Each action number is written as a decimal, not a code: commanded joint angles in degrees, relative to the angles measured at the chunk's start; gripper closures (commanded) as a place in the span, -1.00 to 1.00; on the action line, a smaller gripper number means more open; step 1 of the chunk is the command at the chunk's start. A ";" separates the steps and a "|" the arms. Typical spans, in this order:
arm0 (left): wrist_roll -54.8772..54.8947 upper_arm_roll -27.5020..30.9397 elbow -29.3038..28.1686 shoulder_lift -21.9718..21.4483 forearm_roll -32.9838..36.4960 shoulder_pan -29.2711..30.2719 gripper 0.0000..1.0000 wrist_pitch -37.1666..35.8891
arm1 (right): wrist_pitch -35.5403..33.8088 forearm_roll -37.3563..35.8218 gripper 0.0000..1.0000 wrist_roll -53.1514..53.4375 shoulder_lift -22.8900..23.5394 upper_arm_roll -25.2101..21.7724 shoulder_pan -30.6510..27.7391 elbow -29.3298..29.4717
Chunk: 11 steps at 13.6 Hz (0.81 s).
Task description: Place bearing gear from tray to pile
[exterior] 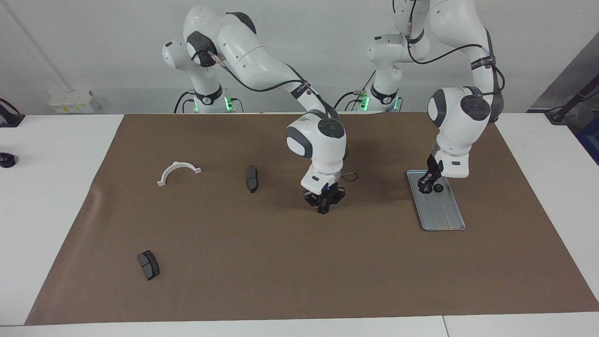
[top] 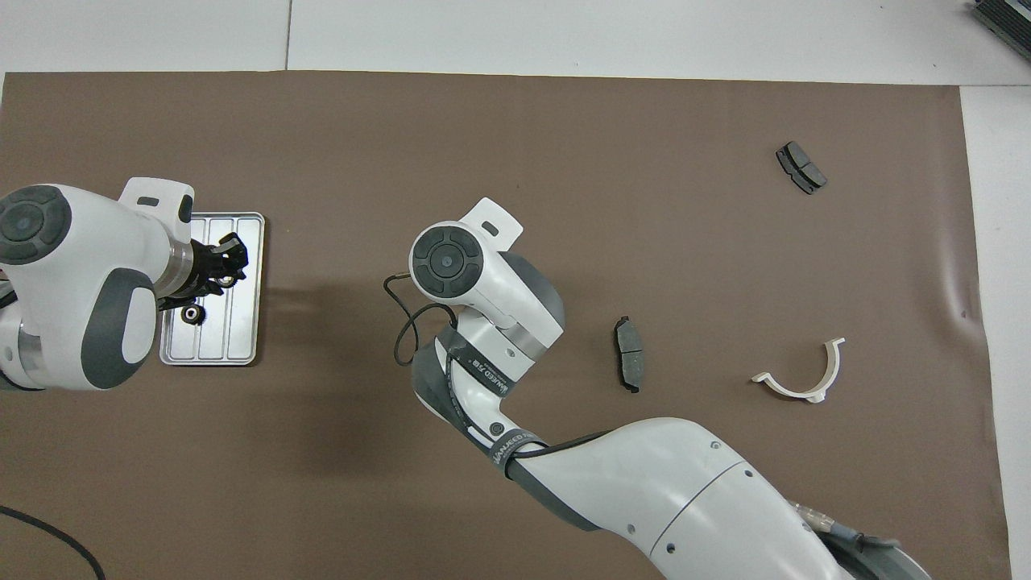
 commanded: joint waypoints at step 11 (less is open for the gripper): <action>2.35 0.02 2.82 0.22 0.89 -13.55 1.00 2.40 | -8.15 5.85 1.00 -20.05 -5.08 0.35 -12.16 1.34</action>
